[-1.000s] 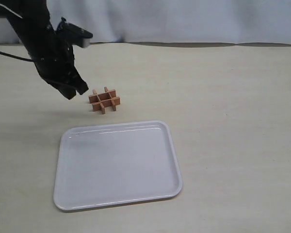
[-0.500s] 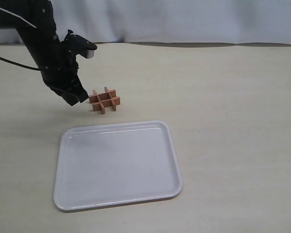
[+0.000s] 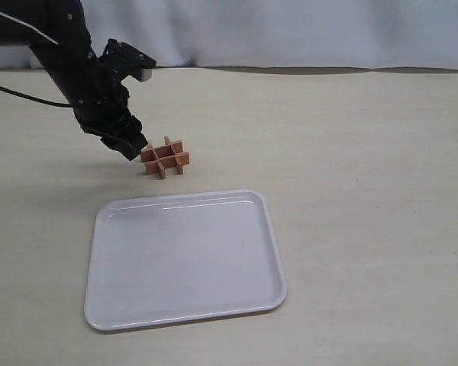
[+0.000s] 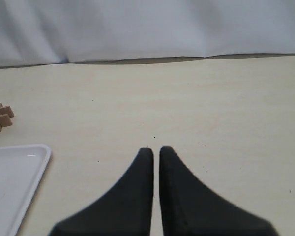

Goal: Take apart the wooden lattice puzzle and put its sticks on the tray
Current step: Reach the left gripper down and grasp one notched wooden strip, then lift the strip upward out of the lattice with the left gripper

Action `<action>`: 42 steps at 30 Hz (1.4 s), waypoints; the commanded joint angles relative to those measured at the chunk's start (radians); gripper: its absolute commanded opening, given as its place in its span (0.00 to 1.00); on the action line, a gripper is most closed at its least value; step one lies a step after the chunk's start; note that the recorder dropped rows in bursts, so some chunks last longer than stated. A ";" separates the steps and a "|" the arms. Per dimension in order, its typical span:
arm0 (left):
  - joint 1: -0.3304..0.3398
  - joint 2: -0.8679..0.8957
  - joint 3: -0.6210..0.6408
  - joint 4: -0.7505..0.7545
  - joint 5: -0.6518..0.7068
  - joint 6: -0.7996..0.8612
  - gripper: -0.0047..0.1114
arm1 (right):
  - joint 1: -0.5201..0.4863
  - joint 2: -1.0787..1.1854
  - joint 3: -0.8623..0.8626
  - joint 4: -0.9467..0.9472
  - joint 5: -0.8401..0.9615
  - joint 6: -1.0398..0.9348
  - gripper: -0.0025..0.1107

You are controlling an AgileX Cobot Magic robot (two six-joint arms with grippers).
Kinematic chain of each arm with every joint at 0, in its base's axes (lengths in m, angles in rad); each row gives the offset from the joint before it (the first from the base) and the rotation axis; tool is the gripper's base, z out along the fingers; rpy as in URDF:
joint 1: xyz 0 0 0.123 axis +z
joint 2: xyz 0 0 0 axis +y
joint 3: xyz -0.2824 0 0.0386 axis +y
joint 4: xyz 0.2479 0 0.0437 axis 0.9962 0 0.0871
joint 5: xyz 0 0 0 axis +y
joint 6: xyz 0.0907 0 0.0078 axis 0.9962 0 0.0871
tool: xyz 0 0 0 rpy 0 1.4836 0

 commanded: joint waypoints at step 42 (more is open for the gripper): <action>-0.001 0.142 -0.007 -0.183 -0.057 0.418 0.40 | -0.008 -0.004 0.001 0.003 -0.019 -0.010 0.06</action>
